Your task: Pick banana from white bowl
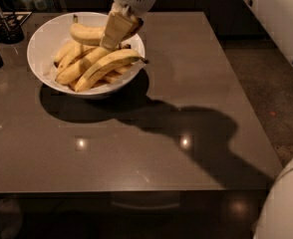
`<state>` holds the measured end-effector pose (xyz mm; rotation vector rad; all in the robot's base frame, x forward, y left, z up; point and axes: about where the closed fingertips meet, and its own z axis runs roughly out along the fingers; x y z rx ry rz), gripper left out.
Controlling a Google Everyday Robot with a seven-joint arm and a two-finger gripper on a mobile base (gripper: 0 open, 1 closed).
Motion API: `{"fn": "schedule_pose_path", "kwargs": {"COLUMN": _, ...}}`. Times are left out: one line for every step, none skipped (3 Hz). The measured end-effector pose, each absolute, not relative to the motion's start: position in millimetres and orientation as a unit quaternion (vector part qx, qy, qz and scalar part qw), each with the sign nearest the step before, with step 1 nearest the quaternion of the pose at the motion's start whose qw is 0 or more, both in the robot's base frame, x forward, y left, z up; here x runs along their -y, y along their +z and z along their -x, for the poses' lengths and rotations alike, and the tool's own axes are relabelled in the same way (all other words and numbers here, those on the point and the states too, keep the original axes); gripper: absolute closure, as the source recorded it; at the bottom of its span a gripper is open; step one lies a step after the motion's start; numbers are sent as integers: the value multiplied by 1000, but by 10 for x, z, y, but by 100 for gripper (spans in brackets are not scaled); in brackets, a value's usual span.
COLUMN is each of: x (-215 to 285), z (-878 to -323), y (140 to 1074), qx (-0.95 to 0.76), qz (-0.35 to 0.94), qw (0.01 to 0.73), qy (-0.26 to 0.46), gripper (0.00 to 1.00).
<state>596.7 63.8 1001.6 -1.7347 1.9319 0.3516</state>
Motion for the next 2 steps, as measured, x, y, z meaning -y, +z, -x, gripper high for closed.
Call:
{"fn": "schedule_pose_path", "kwargs": {"x": -495, "z": -5768, "y": 10054, "qx": -690, "qz": 648, "qw": 274, "qy": 172, "gripper": 100}}
{"fn": "schedule_pose_path", "kwargs": {"x": -271, "z": -5579, "y": 10070, "qx": -687, "qz": 637, "qw": 288, "qy": 198, "gripper": 100}}
